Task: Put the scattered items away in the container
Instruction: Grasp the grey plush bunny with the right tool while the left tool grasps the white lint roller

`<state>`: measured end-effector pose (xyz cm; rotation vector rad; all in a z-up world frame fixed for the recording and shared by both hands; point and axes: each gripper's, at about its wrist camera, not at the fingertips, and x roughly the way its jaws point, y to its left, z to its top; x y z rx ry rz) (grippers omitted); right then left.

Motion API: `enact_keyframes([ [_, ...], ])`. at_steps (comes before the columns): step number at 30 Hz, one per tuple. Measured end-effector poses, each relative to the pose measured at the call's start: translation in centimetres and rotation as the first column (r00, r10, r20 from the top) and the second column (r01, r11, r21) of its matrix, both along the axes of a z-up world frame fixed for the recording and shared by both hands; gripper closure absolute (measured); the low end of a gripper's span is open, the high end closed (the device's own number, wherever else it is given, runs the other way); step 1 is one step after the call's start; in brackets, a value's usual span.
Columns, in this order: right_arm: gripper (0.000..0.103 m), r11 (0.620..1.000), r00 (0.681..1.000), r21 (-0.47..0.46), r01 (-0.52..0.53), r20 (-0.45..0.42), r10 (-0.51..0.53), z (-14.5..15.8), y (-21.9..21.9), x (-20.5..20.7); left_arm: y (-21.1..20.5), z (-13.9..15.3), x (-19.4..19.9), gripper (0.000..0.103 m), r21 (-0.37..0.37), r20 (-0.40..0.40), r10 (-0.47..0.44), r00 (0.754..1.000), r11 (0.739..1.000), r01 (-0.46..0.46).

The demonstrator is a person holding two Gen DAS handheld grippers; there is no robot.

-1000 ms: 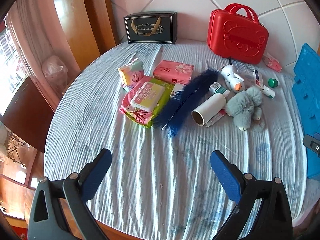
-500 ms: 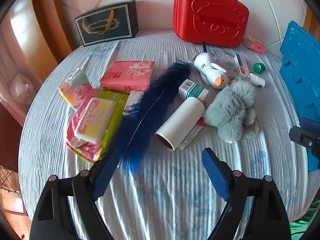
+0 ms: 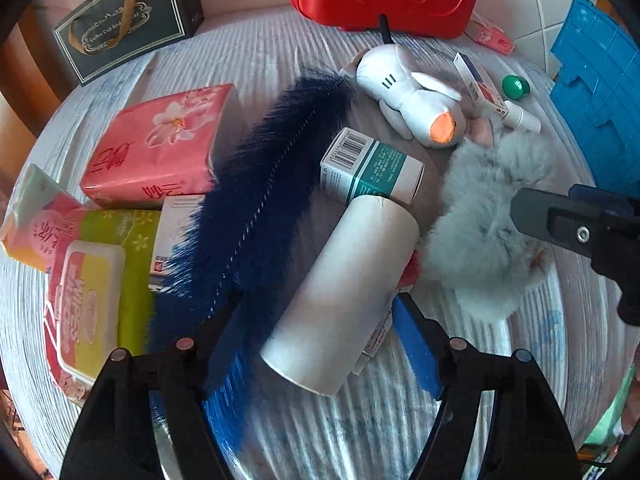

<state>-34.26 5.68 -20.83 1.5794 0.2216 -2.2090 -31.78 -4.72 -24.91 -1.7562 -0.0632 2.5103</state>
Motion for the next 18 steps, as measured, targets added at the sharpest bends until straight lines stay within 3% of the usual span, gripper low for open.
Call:
enact_keyframes([
  [7, 0.002, 0.998, 0.996, 0.068, 0.013, 0.083, -0.019, -5.0, -0.7, -2.0, 0.3, -1.4, -1.1, 0.030, 0.064, 0.032, 0.000, 0.999, 0.998, -0.002],
  [11, 0.003, 0.996, 0.993, 0.075, 0.039, 0.111, -0.047, -6.3, 2.0, -2.0, 0.9, -1.5, -1.2, 0.031, 0.043, 0.021, -0.004, 1.000, 0.999, 0.003],
  [15, 0.000, 0.998, 0.997, 0.055, 0.032, 0.063, -0.036, -6.2, 3.5, -1.7, 1.3, -1.6, -1.1, 0.033, 0.028, -0.004, 0.007, 1.000, 1.000, -0.007],
  [18, 0.000, 0.991, 1.000, 0.137, -0.003, 0.018, 0.000, -6.9, 2.6, -1.2, 1.6, -1.7, -1.0, 0.033, 0.017, -0.020, 0.019, 1.000, 1.000, -0.019],
])
